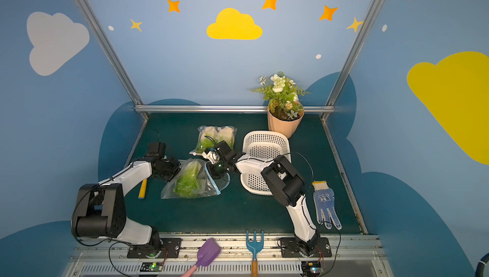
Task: Open the zip-top bag and take out the chinese cabbages
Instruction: Pick up the Chinese cabbage from the zipper food storage bag.
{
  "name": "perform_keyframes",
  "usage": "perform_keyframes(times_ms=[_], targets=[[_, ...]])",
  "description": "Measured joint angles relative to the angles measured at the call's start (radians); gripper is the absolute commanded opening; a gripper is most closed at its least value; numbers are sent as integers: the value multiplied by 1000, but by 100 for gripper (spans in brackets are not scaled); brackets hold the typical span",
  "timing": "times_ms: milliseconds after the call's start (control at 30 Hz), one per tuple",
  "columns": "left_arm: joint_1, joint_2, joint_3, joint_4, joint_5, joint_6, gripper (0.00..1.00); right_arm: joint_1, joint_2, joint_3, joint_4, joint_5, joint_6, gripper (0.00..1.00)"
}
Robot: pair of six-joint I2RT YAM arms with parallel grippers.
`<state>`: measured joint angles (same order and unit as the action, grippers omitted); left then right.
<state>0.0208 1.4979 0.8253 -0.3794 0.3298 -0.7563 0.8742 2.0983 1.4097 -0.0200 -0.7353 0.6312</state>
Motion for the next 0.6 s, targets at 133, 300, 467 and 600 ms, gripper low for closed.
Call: perform_keyframes(times_ms=[133, 300, 467, 600], targets=[[-5, 0, 0, 3, 1, -5, 5, 0, 0, 0, 31, -21, 17, 65], [-20, -6, -9, 18, 1, -23, 5, 0, 26, 26, 45, -45, 32, 65], [-36, -32, -32, 47, -5, -53, 5, -1, 68, 67, 45, -59, 52, 67], [-51, -62, -56, 72, -12, -85, 5, 0, 85, 87, 23, -59, 56, 70]])
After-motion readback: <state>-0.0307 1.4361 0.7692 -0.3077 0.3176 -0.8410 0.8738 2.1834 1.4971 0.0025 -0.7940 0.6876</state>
